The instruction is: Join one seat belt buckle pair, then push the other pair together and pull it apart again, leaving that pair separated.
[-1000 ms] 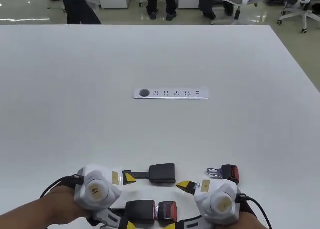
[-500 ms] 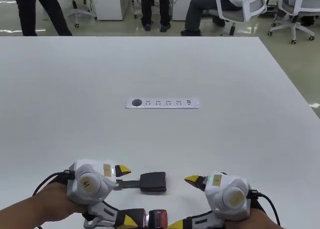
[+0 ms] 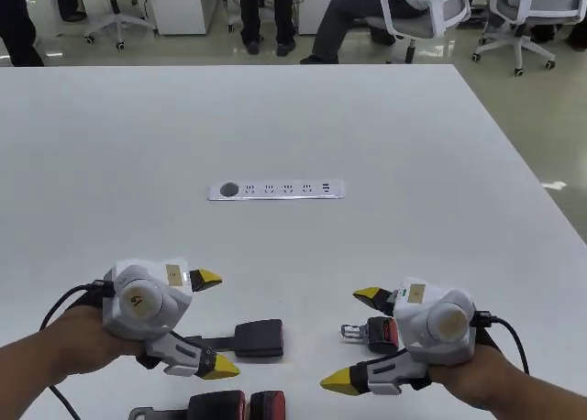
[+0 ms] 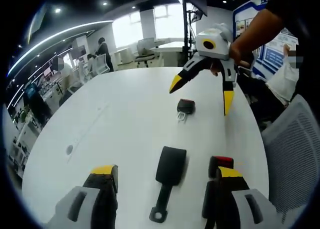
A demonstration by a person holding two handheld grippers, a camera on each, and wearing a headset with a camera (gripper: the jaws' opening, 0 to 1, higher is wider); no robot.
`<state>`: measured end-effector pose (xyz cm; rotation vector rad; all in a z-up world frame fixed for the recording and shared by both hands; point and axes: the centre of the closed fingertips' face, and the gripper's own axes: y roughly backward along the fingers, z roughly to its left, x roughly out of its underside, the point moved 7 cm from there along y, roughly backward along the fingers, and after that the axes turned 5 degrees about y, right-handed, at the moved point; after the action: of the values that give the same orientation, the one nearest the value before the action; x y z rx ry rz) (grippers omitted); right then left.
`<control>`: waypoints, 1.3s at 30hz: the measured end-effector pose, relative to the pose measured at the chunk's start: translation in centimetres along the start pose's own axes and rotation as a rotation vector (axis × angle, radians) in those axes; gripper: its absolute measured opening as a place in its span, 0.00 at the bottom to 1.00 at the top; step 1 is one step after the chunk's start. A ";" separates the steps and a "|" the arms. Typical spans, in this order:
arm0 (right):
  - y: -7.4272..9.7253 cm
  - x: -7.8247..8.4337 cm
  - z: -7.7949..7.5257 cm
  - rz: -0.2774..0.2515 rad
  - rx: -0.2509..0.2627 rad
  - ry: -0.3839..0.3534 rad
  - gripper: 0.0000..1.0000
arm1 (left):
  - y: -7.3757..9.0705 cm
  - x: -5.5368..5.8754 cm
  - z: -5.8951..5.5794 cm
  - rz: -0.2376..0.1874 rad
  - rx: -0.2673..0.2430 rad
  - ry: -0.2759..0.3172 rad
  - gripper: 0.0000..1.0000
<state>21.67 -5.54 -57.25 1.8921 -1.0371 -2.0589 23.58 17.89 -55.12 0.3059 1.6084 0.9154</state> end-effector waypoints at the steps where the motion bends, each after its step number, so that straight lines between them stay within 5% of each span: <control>1: 0.2 0.4 -0.7 0.002 0.002 -0.004 0.85 | -0.2 0.0 0.2 0.002 0.002 0.002 0.82; 11: 0.3 2.1 -3.5 0.016 -0.001 -0.036 0.84 | -2.6 0.4 0.7 0.026 0.025 0.017 0.82; 22: -0.1 5.1 -4.6 0.078 -0.060 -0.064 0.75 | -5.5 2.0 1.1 0.069 0.077 0.035 0.78; 35: -0.3 7.5 -4.9 0.168 -0.155 -0.028 0.55 | -7.4 3.2 1.0 0.103 0.159 0.008 0.54; 39: -0.1 8.4 -5.1 0.204 -0.166 0.001 0.52 | -7.6 3.6 0.8 0.137 0.179 -0.039 0.52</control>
<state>24.80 -11.99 -63.95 1.6356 -0.9804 -1.9630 25.55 15.56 -63.07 0.5612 1.6520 0.8641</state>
